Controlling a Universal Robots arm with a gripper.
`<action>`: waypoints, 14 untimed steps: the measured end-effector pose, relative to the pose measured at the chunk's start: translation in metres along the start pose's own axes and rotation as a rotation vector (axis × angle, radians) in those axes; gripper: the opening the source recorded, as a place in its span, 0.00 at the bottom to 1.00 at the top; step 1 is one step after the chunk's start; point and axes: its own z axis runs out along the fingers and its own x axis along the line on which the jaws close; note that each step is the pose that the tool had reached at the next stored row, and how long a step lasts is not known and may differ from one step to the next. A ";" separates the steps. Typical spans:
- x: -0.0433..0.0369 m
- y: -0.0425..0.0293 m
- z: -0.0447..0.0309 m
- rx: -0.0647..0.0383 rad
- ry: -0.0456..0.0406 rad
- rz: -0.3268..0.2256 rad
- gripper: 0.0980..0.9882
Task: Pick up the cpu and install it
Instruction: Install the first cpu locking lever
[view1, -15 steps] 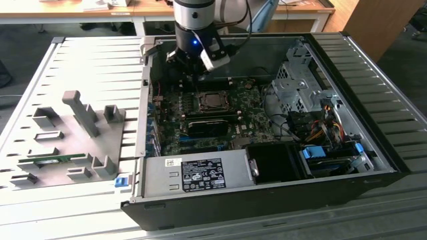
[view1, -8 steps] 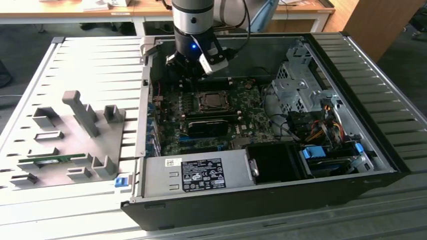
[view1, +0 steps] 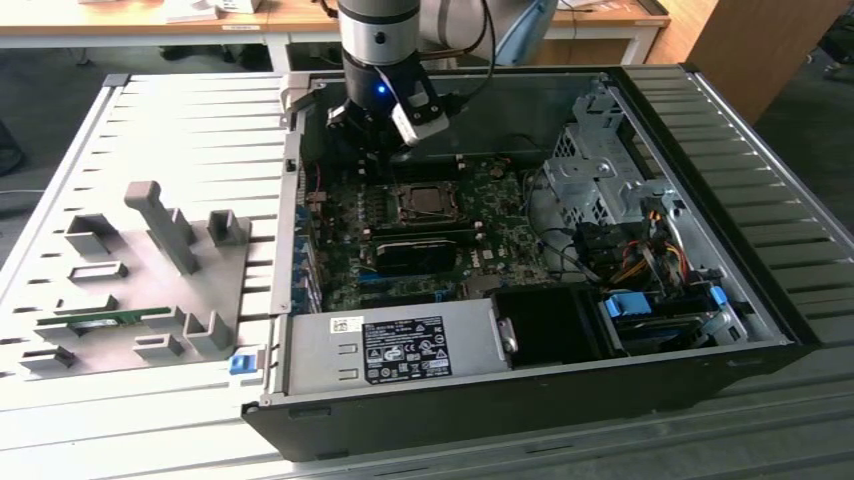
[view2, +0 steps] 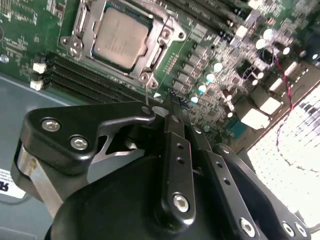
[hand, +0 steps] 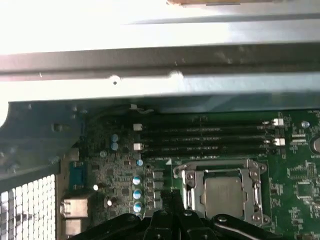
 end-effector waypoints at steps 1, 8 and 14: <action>0.0008 0.0016 0.0001 0.000 0.0000 0.000 0.01; 0.0062 0.0092 0.0008 0.000 -0.0007 0.000 0.01; 0.0067 0.0153 0.0014 0.000 -0.0009 0.000 0.01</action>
